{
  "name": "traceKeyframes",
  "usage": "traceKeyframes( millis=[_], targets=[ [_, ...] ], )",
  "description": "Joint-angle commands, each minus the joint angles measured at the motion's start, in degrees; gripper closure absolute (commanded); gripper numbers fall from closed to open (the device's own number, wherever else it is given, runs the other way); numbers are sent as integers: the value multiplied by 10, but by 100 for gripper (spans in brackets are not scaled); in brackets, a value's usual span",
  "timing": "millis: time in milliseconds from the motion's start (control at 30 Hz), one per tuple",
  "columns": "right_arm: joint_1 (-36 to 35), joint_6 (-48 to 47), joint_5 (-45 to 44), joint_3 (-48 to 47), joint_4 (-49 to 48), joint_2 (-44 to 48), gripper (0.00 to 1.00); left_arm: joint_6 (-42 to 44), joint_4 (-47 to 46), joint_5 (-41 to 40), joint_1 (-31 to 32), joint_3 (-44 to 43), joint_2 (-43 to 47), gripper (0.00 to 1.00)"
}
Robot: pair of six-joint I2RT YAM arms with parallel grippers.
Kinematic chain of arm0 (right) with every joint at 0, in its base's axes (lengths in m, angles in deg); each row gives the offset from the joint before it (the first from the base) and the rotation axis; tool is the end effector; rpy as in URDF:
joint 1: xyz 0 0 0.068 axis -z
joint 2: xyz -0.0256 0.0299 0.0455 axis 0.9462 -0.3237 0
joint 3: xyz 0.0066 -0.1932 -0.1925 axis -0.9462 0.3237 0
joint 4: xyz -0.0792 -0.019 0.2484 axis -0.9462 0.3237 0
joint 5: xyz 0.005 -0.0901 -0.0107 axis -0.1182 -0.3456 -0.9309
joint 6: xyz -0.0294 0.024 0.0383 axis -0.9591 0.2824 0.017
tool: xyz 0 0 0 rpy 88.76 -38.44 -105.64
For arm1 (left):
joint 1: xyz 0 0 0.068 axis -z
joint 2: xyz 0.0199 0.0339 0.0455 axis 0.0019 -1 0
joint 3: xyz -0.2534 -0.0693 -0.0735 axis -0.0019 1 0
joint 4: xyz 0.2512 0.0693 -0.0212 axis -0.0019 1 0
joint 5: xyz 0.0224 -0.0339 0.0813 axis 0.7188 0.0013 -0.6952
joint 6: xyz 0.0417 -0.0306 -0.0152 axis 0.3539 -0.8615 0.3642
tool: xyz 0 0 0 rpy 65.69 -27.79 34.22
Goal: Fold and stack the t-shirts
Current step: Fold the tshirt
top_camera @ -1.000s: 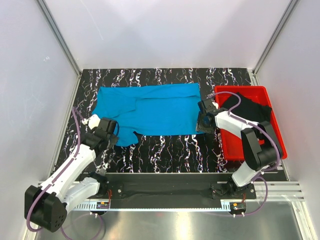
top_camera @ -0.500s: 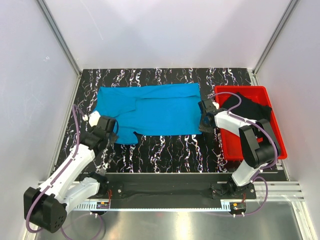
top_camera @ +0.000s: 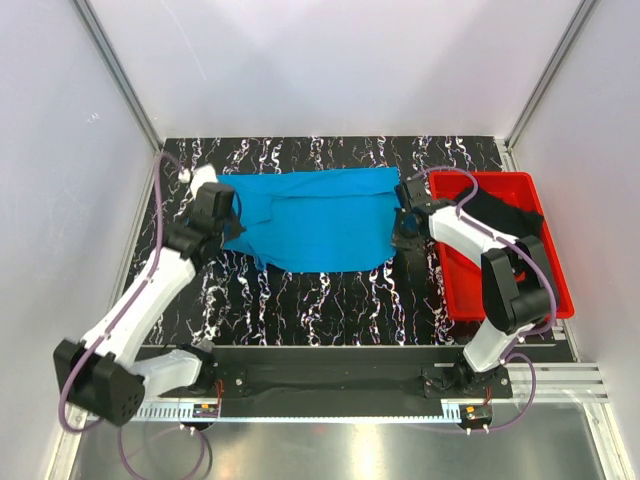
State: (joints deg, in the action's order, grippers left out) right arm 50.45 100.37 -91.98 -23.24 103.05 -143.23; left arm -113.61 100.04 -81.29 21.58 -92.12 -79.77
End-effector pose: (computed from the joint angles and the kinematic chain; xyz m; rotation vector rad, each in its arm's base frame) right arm 0.3132 0.1150 0.1907 0.1837 2.6921 0.1491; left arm 0.2212 -0.0729 0.3117 -0.4589 2.1918 -0.0982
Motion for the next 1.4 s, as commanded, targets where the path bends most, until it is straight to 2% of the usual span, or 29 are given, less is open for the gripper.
traceKeyframes(
  millis=[0, 167, 300, 433, 667, 1000, 1367],
  targets=[
    [2, -30, 23, -69, 24, -27, 100, 61, -42, 8, 1, -80, -61, 100],
    [2, -46, 17, -148, 61, -55, 100, 80, -32, 3, -14, -176, -142, 100],
    [7, -61, 6, -202, 98, -92, 100, 80, -29, 18, -49, -249, -199, 100],
    [26, -71, 17, -238, 110, -111, 100, 89, -32, 31, -76, -289, -250, 100],
    [52, -91, 23, -308, 133, -169, 100, 82, -53, 54, -121, -309, -300, 100],
    [74, -109, 67, -420, 153, -257, 100, 81, -81, 75, -144, -351, -351, 100],
    [85, -116, 70, -500, 170, -325, 97, 83, -100, 68, -165, -357, -355, 100]
  ],
)
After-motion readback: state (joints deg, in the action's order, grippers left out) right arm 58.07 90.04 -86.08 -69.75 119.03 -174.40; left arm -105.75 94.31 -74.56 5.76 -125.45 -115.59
